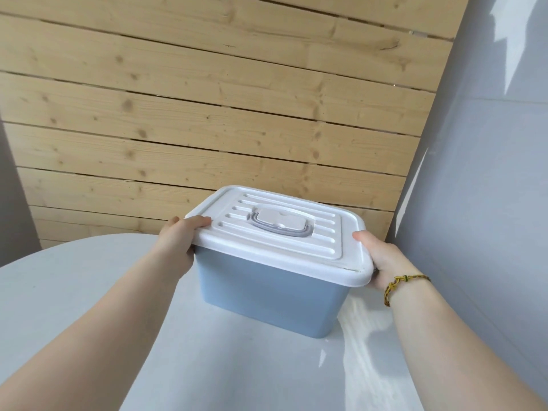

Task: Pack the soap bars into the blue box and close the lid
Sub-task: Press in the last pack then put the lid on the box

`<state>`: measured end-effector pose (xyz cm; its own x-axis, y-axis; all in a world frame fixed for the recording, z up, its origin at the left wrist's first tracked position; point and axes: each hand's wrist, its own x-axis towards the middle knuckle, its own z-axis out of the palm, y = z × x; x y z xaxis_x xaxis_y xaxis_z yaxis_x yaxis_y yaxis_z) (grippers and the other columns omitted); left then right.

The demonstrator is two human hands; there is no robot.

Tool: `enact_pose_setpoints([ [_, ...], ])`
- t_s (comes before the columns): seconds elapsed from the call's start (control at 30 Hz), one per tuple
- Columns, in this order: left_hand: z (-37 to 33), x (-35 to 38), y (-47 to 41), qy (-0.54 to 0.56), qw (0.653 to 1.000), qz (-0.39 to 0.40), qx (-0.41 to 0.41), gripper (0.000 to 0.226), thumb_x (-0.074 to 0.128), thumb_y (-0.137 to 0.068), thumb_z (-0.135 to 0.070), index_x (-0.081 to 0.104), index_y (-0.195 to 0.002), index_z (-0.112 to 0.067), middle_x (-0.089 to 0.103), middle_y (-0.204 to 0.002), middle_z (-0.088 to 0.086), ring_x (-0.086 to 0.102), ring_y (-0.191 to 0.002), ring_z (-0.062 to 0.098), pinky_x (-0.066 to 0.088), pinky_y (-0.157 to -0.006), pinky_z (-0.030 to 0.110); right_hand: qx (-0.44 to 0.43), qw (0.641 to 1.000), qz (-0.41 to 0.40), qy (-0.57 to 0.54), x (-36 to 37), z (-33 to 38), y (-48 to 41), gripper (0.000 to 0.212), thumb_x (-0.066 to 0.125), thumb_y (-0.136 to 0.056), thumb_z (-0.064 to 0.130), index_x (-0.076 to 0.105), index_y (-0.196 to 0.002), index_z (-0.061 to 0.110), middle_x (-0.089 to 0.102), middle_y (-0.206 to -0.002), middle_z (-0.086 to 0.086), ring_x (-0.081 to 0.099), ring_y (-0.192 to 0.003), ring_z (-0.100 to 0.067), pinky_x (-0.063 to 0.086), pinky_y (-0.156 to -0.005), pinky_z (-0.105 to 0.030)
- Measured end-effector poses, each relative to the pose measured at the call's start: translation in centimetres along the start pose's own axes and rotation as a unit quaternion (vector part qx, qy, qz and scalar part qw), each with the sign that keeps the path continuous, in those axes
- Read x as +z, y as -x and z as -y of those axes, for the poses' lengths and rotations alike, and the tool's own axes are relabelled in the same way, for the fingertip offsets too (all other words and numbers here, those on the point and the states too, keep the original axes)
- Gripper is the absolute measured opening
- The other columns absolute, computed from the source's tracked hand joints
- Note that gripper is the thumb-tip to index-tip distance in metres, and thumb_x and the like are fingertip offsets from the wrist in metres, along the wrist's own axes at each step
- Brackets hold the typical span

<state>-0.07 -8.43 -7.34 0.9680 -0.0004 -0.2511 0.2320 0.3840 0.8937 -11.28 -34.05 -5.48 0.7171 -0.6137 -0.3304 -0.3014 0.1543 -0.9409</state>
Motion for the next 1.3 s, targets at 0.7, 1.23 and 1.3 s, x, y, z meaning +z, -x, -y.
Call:
enact_pose_setpoints([
  [0.7, -1.0, -1.5, 1.6, -0.094, 0.992, -0.014, 0.080, 0.051, 0.058, -0.074, 0.007, 0.049, -0.123, -0.003, 0.057, -0.108, 0.010, 0.053, -0.094, 0.025, 0.042, -0.090, 0.034, -0.076, 0.986, -0.067, 0.134, -0.4, 1.4, -1.2, 0.054, 0.069, -0.077, 0.027, 0.053, -0.116, -0.008, 0.061, -0.117, -0.023, 0.058, -0.091, -0.029, 0.045, -0.076, -0.034],
  [1.23, 0.7, 4.0, 4.7, -0.659, 0.672, 0.080, 0.329, 0.053, 0.033, -0.087, -0.050, 0.022, -0.137, -0.034, 0.018, -0.153, -0.006, 0.014, -0.140, 0.014, 0.010, -0.112, 0.034, -0.027, 0.997, -0.025, 0.070, -0.9, 0.8, 0.4, 0.043, 0.068, -0.076, 0.035, 0.057, -0.102, 0.003, 0.062, -0.089, -0.013, 0.058, -0.066, -0.024, 0.048, -0.058, -0.029],
  [1.3, 1.0, 4.0, 4.4, -0.695, 0.635, 0.094, 0.324, 0.048, 0.026, -0.088, -0.050, 0.027, -0.134, -0.036, 0.025, -0.150, -0.010, 0.017, -0.138, 0.012, 0.015, -0.110, 0.034, -0.018, 0.999, -0.003, 0.035, -1.1, 0.2, 0.7, 0.028, 0.067, -0.078, 0.031, 0.059, -0.087, 0.006, 0.059, -0.077, -0.010, 0.054, -0.061, -0.021, 0.048, -0.058, -0.028],
])
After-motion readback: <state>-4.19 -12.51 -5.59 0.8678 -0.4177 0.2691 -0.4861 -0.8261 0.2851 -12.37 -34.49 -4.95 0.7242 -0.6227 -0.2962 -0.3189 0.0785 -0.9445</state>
